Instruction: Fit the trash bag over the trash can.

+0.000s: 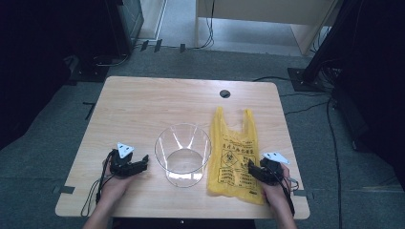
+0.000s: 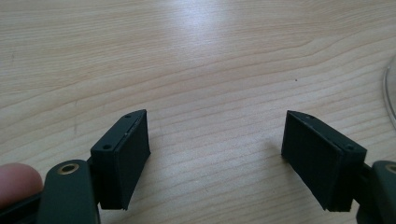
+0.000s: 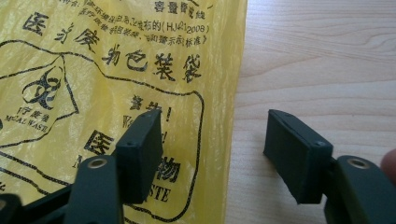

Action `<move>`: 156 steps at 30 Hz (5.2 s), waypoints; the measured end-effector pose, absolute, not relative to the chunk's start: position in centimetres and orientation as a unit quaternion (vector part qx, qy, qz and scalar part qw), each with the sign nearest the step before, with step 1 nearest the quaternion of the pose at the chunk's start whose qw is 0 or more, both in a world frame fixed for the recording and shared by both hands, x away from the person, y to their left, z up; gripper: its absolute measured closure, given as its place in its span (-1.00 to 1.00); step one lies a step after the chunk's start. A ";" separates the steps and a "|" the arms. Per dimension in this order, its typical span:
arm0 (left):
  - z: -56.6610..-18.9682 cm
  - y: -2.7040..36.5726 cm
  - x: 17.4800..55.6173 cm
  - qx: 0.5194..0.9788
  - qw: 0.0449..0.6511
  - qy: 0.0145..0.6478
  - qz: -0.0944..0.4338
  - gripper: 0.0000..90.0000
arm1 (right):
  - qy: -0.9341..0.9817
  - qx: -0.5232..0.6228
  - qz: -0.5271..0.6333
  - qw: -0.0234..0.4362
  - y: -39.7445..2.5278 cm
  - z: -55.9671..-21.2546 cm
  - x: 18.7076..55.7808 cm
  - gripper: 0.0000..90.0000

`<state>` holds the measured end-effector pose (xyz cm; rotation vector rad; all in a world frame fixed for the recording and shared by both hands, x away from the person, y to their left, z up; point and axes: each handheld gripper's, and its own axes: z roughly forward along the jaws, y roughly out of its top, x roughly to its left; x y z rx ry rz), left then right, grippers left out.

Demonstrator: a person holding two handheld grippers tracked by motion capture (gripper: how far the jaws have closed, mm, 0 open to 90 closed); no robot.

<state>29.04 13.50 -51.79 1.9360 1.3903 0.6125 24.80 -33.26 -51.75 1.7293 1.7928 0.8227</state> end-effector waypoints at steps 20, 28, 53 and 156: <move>-51.8 13.3 28.9 0.744 0.331 0.530 0.238 -0.47 | 0.668 0.609 0.330 0.274 -32.1 -51.4 24.9 1.00; -51.8 13.4 28.9 0.743 0.335 0.529 0.236 -0.47 | 0.671 0.610 0.338 0.252 -32.1 -51.5 25.0 0.12; -51.8 13.5 28.9 0.742 0.340 0.531 0.228 -0.58 | 0.657 0.623 0.326 0.270 -30.4 -52.1 26.3 0.97; -40.3 11.5 28.7 0.674 0.494 0.483 0.264 -0.58 | 0.632 0.381 0.609 0.291 -18.0 -33.0 28.1 1.00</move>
